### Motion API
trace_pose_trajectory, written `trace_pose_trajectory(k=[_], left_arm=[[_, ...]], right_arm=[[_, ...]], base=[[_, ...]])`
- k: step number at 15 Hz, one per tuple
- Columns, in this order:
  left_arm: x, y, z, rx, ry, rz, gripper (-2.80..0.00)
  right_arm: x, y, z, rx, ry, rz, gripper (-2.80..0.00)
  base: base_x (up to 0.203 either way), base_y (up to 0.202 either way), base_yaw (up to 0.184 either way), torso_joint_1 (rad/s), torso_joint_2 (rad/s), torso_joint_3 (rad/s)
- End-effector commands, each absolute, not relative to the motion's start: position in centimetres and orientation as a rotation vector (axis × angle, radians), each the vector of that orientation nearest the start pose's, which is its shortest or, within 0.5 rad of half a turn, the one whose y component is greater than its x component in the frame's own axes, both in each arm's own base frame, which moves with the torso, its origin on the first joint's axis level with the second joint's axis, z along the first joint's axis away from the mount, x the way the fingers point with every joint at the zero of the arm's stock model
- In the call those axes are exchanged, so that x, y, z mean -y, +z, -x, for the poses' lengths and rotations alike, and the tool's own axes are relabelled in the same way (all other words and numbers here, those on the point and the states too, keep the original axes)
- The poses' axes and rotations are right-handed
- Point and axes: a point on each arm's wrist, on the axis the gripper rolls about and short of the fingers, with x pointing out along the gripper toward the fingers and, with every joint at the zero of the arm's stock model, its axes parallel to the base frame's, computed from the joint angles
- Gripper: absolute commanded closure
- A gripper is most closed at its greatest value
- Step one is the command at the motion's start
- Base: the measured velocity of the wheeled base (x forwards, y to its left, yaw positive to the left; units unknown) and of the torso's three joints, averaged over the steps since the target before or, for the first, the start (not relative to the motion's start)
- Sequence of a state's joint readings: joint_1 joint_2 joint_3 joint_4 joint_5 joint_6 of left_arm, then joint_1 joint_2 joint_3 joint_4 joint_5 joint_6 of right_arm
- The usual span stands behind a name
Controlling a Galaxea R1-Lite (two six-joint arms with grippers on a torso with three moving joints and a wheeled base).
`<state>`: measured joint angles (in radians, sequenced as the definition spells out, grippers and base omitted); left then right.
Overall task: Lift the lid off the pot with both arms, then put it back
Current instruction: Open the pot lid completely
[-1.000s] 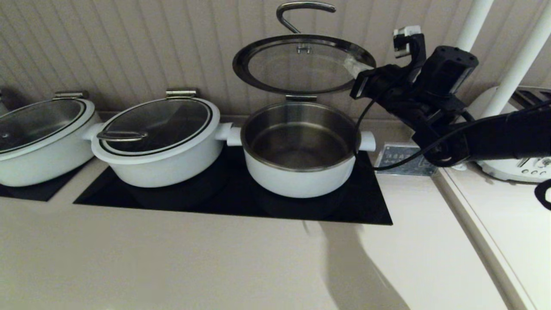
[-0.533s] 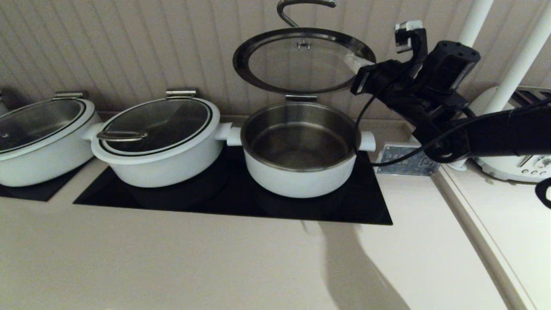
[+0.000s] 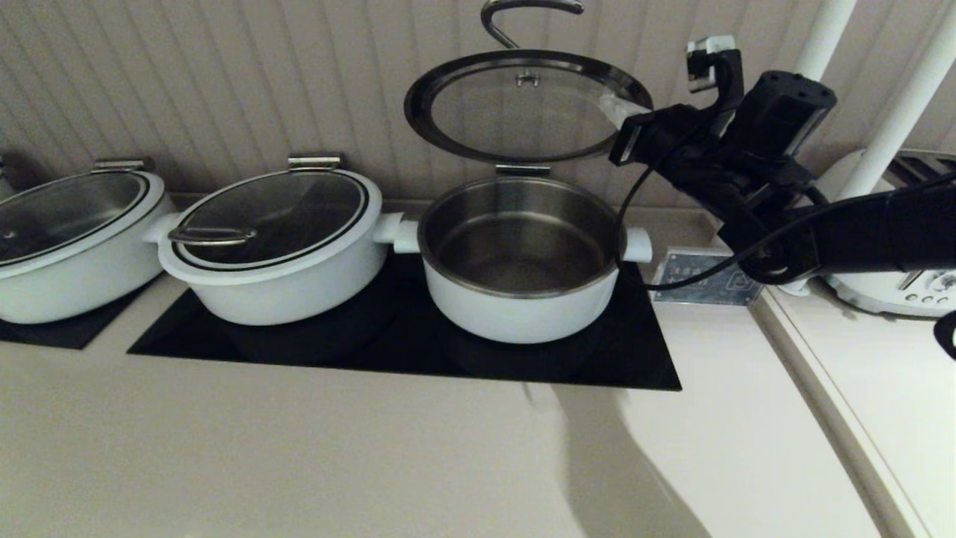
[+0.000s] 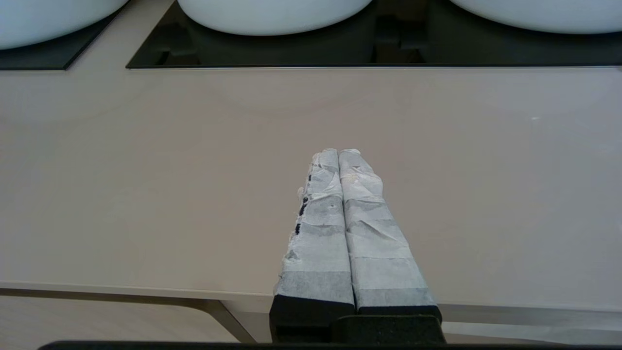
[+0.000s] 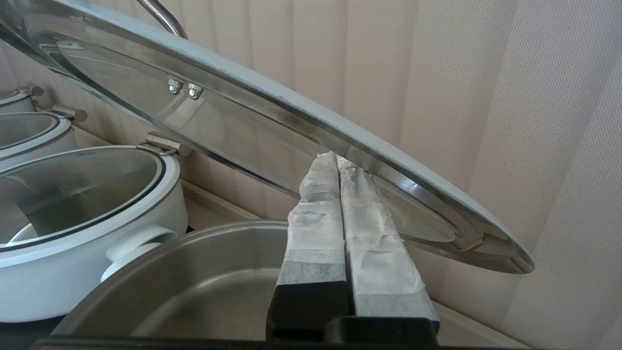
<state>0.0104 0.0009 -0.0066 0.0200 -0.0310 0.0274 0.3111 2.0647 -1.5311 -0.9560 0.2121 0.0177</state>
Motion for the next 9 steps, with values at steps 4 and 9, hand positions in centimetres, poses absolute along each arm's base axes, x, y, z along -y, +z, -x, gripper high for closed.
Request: trace_pose_trajectory(k=[4, 9], left_arm=[[0.09, 7.52, 2.33, -0.013, -0.020, -0.027, 0.00], [0.09, 7.53, 2.33, -0.013, -0.020, -0.027, 0.00]], right_arm=[[-13.31, 28.09, -39.78, 0.418, 0.519, -0.029, 0.00], [-13.19, 28.12, -39.83, 0.419, 0.517, -0.030, 0.00]], base=[[0.000, 0.000, 0.000, 0.000, 0.00, 0.000], [0.000, 0.000, 0.000, 0.000, 0.00, 0.000]])
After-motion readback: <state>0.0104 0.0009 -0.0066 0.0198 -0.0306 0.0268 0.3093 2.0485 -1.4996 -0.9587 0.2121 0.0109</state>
